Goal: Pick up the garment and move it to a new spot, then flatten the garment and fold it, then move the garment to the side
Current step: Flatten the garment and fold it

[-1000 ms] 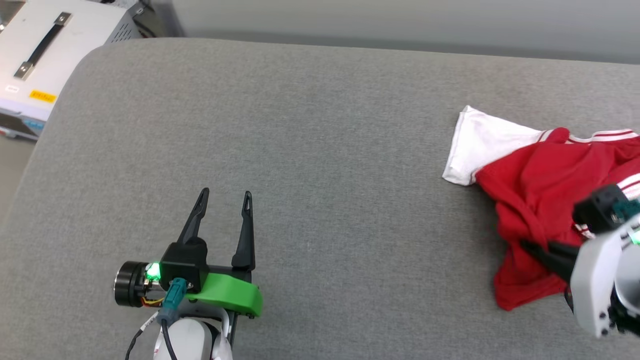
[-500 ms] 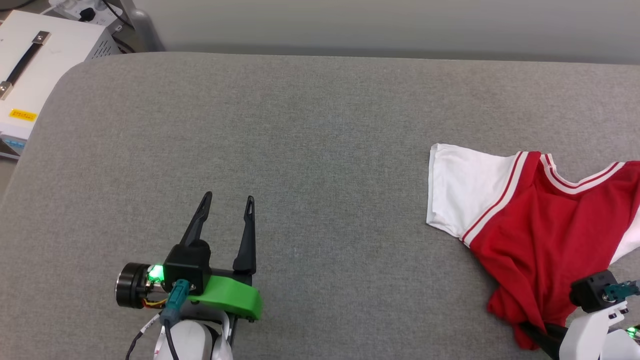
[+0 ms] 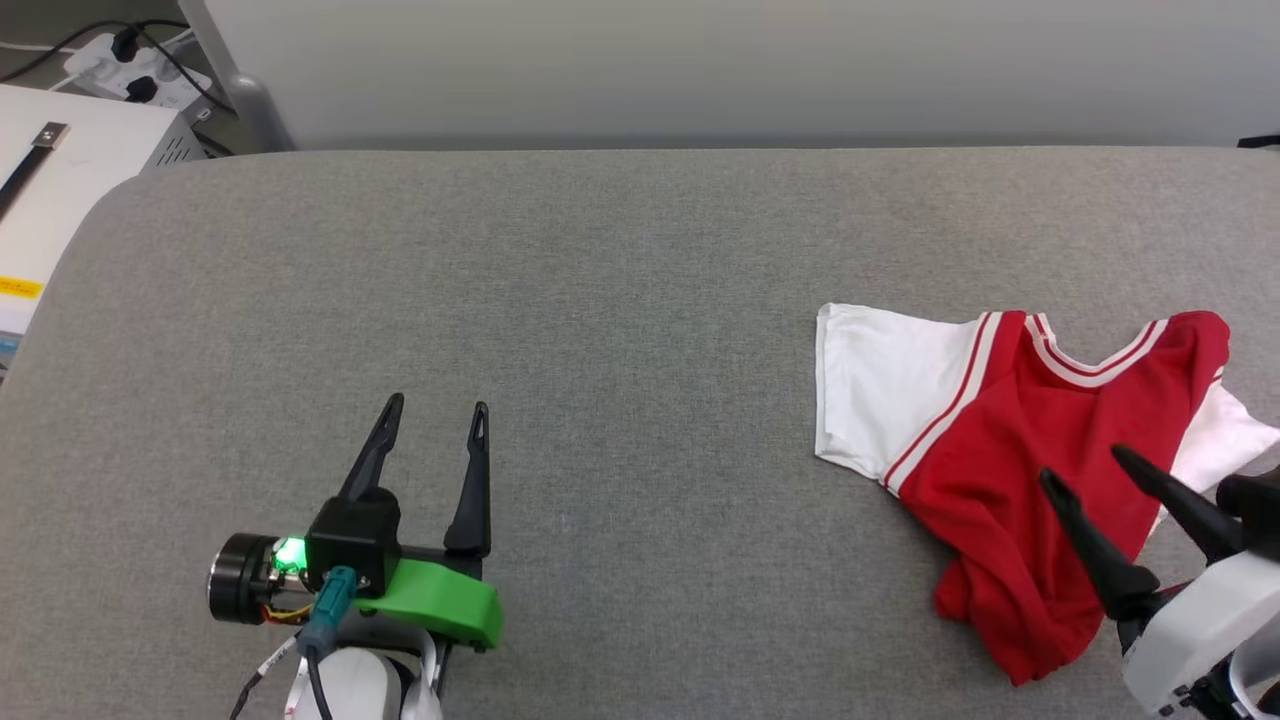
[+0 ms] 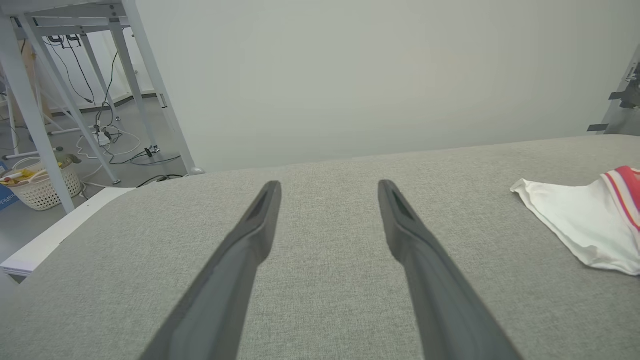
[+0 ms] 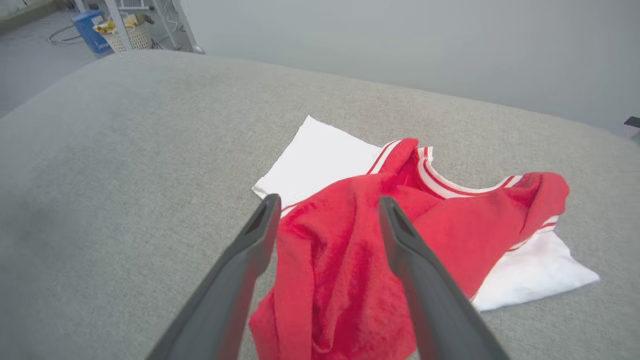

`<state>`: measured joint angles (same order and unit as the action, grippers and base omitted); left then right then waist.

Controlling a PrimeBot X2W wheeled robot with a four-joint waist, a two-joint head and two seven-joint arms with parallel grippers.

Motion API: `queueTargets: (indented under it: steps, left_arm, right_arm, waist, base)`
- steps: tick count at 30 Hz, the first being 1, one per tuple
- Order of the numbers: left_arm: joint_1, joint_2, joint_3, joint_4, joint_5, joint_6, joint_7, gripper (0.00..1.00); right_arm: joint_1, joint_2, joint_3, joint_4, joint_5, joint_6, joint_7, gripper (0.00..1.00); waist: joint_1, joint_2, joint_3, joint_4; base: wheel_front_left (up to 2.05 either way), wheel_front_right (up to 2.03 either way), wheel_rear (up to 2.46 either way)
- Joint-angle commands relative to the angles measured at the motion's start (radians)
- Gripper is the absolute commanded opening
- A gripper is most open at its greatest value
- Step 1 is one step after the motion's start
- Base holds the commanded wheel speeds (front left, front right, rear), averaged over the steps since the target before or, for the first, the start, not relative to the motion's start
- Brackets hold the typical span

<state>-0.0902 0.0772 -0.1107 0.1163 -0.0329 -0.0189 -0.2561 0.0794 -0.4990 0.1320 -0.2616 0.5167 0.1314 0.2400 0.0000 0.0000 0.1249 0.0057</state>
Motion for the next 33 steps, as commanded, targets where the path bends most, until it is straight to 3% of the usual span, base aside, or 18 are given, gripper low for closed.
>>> queueTargets:
  steps: [1,10,17,22,26,31,33]
  left_arm:
    - [-0.022,0.014,0.004,-0.006,0.009,-0.008,-0.006,1.00]
    - [-0.211,0.080,-0.029,-0.004,-0.004,-0.085,-0.006,1.00]
    - [-0.449,0.131,-0.181,0.069,-0.052,-0.110,-0.006,1.00]
    - [-0.658,0.196,-0.398,0.152,-0.260,-0.111,0.048,1.00]
    - [-0.821,0.249,-0.560,0.200,-0.426,-0.112,0.153,1.00]
    - [-0.986,0.261,-0.729,0.276,-0.693,-0.112,0.392,1.00]
    - [-1.051,0.272,-0.796,0.304,-0.750,-0.112,0.484,1.00]
  right_arm:
    - [0.006,0.027,-0.018,-0.014,-0.020,-0.001,-0.024,1.00]
    - [-0.007,0.224,-0.115,0.013,-0.236,-0.001,-0.269,1.00]
    - [-0.013,0.339,-0.124,0.089,-0.354,-0.001,-0.418,1.00]
    - [-0.044,0.366,-0.092,0.134,-0.393,-0.001,-0.459,1.00]
    - [-0.074,0.384,-0.075,0.154,-0.409,-0.001,-0.481,1.00]
    - [-0.106,0.399,-0.054,0.172,-0.422,-0.001,-0.494,1.00]
    - [-0.120,0.405,-0.044,0.177,-0.426,-0.001,-0.497,1.00]
  waist:
    - [0.0000,0.0000,0.000,-0.012]
    - [0.0000,0.0000,0.042,-0.054]
    - [0.0000,0.0000,0.089,-0.092]
    - [0.0000,0.0000,0.123,-0.126]
    - [0.0000,0.0000,0.151,-0.155]
    - [0.0000,0.0000,0.189,-0.183]
    - [0.0000,0.0000,0.206,-0.196]
  base:
    - [0.00,0.00,0.00]
    - [0.00,0.00,0.00]
    - [0.00,0.00,0.00]
    - [0.00,0.00,0.00]
    - [0.00,0.00,0.00]
    - [0.00,0.00,0.00]
    - [0.00,0.00,0.00]
